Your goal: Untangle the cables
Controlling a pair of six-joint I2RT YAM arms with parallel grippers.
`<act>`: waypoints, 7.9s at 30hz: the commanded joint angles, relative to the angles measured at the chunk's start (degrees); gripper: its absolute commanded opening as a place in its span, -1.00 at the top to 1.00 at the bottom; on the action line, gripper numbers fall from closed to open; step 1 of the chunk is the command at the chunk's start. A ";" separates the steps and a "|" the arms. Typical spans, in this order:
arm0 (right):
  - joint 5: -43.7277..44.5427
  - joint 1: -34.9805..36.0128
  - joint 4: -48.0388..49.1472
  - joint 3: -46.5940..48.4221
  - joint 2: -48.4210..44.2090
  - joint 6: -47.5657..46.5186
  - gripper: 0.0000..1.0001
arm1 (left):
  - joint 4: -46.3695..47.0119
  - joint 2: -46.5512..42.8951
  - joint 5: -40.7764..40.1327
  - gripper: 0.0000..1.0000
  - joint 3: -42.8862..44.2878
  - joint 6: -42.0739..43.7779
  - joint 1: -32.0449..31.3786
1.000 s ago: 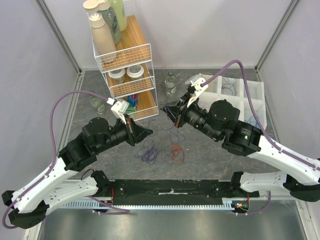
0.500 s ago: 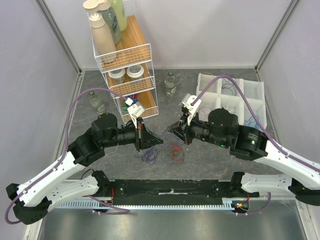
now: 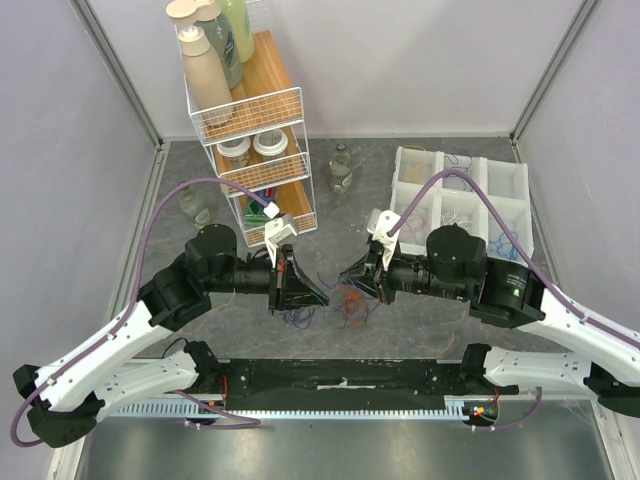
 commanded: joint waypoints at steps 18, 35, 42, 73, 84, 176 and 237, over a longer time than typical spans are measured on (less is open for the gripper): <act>-15.32 -0.15 8.95 -5.51 -0.39 0.80 0.29 | 2.76 0.30 6.20 0.97 2.59 2.75 -0.02; 21.03 -0.15 1.23 -6.12 -3.45 4.15 -0.27 | -5.32 3.20 -9.61 0.97 7.77 2.93 0.07; 32.45 -0.15 -6.41 -7.36 -9.00 10.11 -0.59 | -4.54 8.38 -6.29 0.97 4.01 1.27 -0.11; -7.16 -0.06 20.47 -48.75 -3.37 48.61 -0.68 | 22.18 28.17 -0.74 0.46 -21.40 -14.83 -8.54; -12.95 3.80 27.40 -49.19 3.21 52.39 -0.57 | 7.78 14.13 -11.80 -0.22 -18.15 -9.38 -8.37; 20.32 15.93 5.11 -28.20 24.32 64.45 1.00 | -9.11 -12.35 -31.33 -0.31 -14.29 -4.72 -8.37; -50.32 -49.28 4.99 15.49 4.36 29.97 1.00 | 75.69 27.18 -18.43 -0.67 -20.26 -0.67 -2.57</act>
